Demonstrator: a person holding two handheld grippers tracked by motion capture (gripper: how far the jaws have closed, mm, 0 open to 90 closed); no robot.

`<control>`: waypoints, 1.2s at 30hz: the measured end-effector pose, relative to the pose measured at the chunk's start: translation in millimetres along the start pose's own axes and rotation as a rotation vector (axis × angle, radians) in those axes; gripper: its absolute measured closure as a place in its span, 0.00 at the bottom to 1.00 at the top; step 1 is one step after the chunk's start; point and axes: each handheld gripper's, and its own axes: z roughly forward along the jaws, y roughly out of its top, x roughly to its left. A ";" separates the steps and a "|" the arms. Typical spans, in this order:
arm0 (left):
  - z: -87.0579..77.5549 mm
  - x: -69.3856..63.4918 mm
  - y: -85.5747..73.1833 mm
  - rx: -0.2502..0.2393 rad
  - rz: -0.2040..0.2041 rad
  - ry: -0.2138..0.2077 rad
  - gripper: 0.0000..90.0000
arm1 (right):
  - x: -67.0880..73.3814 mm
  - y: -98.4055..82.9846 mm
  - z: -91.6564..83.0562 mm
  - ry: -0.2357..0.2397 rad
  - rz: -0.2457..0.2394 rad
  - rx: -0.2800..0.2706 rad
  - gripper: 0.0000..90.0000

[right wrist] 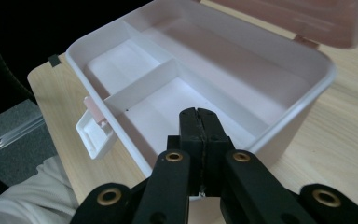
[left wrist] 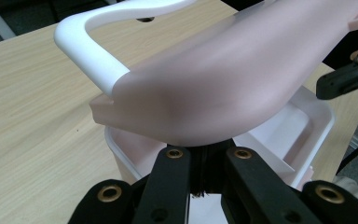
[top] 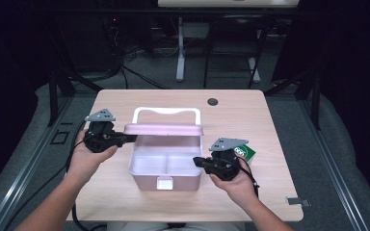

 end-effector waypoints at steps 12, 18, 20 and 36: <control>-0.2 1.0 4.5 -0.007 0.000 0.008 1.00 | 8.9 -5.2 22.8 0.041 -0.028 0.086 1.00; -1.4 0.3 5.9 -0.003 0.001 0.009 1.00 | 6.5 -7.3 25.9 0.053 -0.027 0.108 1.00; -2.3 -0.1 6.7 0.000 0.002 0.010 1.00 | 5.3 -7.7 25.4 0.051 -0.030 0.111 1.00; -1.4 4.1 24.2 0.025 0.017 0.044 1.00 | 2.4 -7.4 18.7 0.059 -0.037 0.112 1.00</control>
